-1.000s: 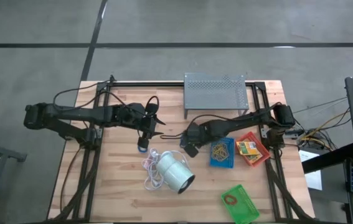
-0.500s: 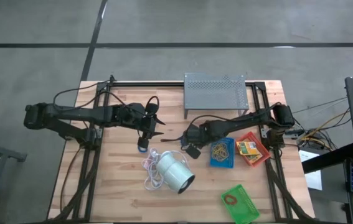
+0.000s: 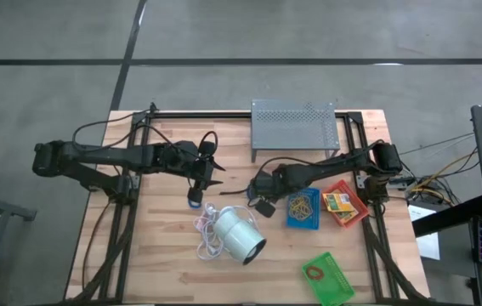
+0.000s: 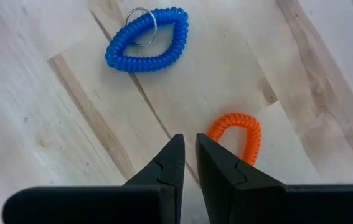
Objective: Pick & Place Office Desk Supplies
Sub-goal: Put the orange spring keychain into the green bin
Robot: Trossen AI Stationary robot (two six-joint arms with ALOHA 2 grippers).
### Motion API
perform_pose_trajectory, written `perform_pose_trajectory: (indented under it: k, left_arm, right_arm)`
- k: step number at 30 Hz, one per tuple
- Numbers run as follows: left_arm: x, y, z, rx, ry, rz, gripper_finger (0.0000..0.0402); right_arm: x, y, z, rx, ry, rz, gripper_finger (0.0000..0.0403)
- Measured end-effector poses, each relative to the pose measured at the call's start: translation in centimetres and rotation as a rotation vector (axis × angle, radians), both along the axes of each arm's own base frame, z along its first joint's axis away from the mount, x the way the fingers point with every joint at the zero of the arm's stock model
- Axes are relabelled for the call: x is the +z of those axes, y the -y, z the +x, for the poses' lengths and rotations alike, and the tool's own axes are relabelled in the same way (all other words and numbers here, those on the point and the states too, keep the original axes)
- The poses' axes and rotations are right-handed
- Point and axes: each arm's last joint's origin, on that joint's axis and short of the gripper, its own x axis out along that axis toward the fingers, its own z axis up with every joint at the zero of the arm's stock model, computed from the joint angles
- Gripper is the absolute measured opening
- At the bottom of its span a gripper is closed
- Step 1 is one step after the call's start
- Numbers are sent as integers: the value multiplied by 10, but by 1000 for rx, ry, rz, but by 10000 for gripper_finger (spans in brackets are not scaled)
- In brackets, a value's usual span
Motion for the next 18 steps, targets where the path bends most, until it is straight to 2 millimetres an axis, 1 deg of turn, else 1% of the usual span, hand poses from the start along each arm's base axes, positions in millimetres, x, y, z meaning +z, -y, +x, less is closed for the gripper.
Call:
perform_pose_trajectory:
  k: [4, 18]
  left_arm:
    - [0, 0, 0, 0, -1, 0, 184]
    - [0, 0, 0, -1, -5, 1, 184]
  right_arm:
    - [0, 0, 0, 51, -9, -12, 38]
    - [0, 1, 1, 41, 4, -37, 38]
